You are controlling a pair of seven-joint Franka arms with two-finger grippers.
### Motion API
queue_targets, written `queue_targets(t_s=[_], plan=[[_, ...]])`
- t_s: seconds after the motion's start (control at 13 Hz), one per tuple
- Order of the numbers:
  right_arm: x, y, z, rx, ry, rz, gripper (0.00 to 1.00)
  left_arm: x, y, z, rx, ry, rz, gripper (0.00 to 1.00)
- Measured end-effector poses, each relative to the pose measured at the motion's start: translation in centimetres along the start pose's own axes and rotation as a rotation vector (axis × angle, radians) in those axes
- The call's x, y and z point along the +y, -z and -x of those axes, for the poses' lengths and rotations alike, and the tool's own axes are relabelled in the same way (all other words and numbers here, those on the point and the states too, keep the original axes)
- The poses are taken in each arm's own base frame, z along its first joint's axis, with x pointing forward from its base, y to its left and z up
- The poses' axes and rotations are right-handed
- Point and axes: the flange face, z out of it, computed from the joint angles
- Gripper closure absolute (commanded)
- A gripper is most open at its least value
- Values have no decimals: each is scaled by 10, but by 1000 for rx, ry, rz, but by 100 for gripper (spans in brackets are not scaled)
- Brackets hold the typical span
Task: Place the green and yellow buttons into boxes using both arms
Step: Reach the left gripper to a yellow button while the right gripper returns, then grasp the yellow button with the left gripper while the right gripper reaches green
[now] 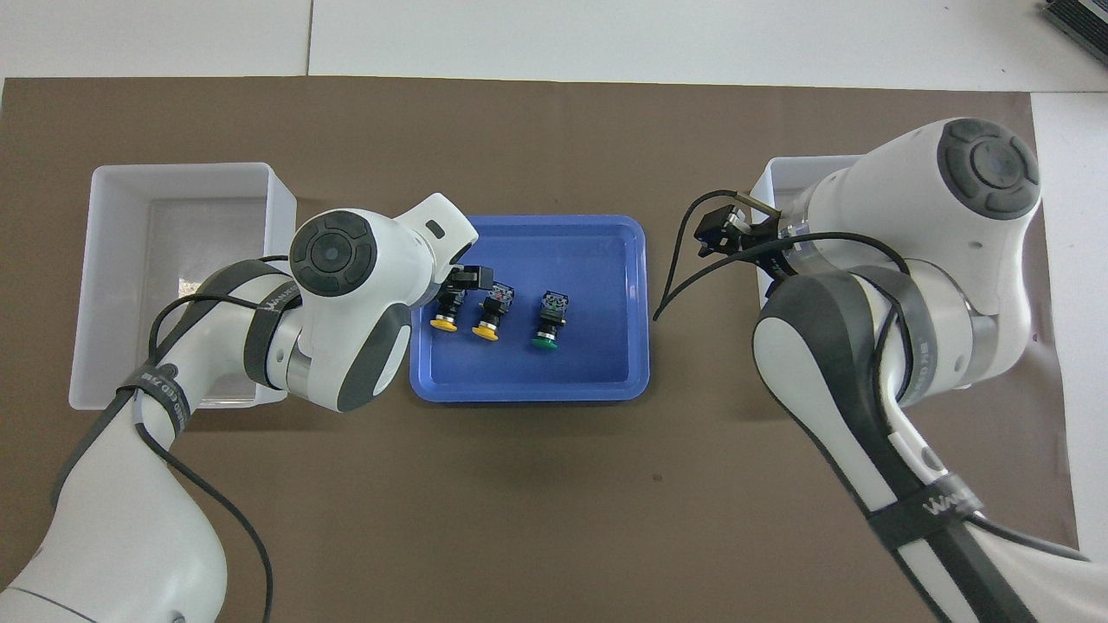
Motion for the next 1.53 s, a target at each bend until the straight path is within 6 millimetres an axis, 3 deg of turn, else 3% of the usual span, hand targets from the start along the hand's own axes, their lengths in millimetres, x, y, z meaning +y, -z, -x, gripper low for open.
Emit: queue_targets(t_s=[0.31,0.77,1.0,1.38,1.53], plan=[[-37,-18,35,-27,-120,-40,0,2,-11,7,-6,-6,-1,0],[-53,-74,39,-121,-218,-85,0,2,-25,20,-6,-14,-1,0],[-58,-98,47,-117,-163,-80,0,4,-28,23,-8,-19,-2,31],[-58,-110,56,-134,-132,-78,0,8,-31,28,-15,-25,-2,47],[-61,-111,60,-138,-128,-79,0,8,-34,31,-23,-25,-5,79]])
